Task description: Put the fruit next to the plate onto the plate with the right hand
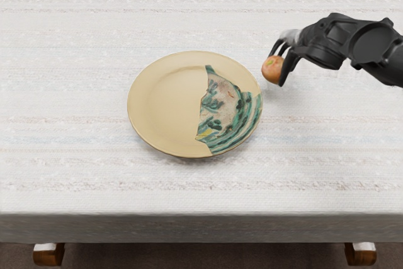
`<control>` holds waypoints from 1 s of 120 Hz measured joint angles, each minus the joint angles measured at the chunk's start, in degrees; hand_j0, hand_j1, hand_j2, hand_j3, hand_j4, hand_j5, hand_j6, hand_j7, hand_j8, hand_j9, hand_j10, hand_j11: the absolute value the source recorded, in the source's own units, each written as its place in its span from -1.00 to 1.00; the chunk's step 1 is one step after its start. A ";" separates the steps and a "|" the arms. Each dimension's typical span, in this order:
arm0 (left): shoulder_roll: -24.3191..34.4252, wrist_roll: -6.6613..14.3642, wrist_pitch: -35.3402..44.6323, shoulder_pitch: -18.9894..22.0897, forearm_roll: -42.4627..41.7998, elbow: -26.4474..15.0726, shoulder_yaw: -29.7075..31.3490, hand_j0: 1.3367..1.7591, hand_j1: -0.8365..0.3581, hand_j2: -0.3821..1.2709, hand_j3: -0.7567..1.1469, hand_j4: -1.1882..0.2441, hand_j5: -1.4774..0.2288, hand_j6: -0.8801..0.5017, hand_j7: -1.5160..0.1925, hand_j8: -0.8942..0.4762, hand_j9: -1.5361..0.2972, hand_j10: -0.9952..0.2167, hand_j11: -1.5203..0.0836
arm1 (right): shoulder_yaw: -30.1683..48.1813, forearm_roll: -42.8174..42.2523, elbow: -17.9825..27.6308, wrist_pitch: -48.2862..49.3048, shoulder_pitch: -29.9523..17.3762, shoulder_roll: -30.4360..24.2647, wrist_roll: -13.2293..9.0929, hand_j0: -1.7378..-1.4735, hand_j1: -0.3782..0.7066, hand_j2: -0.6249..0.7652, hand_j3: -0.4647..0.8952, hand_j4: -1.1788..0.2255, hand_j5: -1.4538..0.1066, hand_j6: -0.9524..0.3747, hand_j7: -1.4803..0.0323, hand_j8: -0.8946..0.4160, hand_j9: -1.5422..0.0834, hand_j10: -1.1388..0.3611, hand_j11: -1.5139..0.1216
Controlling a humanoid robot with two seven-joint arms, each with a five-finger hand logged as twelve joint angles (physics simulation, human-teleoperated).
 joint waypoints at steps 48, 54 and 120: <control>0.00 0.00 0.00 0.00 0.00 0.01 0.00 0.52 0.98 -0.54 -0.21 0.66 0.73 0.27 0.77 0.31 0.68 0.64 0.90 | 7.83 0.05 0.84 6.53 2.48 1.52 -0.05 -0.35 0.10 0.47 -0.32 -0.06 -0.46 -0.18 -0.36 -0.29 -0.37 -0.48 -0.41; 0.00 0.00 0.00 0.00 -0.01 0.01 0.00 0.52 0.98 -0.54 -0.21 0.66 0.73 0.27 0.77 0.31 0.68 0.64 0.90 | 8.45 0.06 0.84 6.74 2.79 2.73 -0.06 -0.35 0.06 0.43 -0.32 -0.07 -0.48 -0.19 -0.38 -0.30 -0.39 -0.49 -0.43; 0.00 0.00 0.00 0.00 -0.02 0.01 0.01 0.52 0.98 -0.54 -0.20 0.66 0.73 0.27 0.77 0.31 0.68 0.64 0.90 | 10.68 -0.06 0.22 1.45 2.35 10.45 0.27 -0.39 -0.28 0.36 -0.32 0.19 0.05 0.00 0.14 -0.12 0.12 -0.11 0.07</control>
